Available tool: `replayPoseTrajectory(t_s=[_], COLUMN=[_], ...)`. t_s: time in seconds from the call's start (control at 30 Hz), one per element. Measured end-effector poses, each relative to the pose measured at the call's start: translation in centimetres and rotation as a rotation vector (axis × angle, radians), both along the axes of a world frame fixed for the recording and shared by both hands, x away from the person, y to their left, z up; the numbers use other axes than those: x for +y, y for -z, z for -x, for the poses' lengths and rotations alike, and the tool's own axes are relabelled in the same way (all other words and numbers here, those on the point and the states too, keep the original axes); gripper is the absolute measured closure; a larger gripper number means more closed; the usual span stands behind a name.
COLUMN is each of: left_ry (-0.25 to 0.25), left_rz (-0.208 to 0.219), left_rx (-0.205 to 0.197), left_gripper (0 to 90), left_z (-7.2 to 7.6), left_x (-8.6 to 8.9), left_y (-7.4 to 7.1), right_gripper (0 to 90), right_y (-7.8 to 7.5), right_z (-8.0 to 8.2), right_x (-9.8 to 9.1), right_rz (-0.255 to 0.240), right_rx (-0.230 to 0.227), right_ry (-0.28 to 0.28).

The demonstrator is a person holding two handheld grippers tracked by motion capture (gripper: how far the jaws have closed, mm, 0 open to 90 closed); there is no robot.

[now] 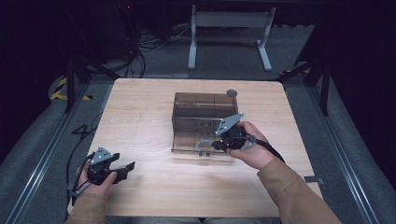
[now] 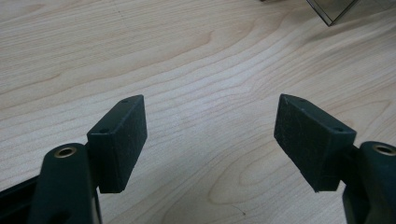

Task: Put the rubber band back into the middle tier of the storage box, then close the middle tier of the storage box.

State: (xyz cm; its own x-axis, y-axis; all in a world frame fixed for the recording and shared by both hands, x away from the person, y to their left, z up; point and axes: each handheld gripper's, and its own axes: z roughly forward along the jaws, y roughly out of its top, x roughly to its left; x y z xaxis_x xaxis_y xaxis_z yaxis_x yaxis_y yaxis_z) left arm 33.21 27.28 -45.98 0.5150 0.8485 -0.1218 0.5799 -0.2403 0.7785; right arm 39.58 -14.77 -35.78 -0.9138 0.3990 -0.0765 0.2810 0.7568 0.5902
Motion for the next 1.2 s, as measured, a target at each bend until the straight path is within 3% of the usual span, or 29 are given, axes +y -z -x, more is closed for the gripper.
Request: replayPoseTrajectory(t_s=[0.4, 1.2], left_ry=[-0.001, -0.002], left_rz=[0.001, 0.005], left_rx=[0.002, 0.0], left_gripper=[26.5, 26.5], left_z=[0.0, -0.1], left_x=[0.0, -0.1], left_y=[0.0, 0.0], right_gripper=[90.0, 90.0], right_y=[1.5, 6.2], right_z=[1.0, 1.8], right_x=[-1.0, -1.3], right_rz=[-0.053, -0.108], right_rx=[0.015, 0.066], right_ry=[0.008, 0.026])
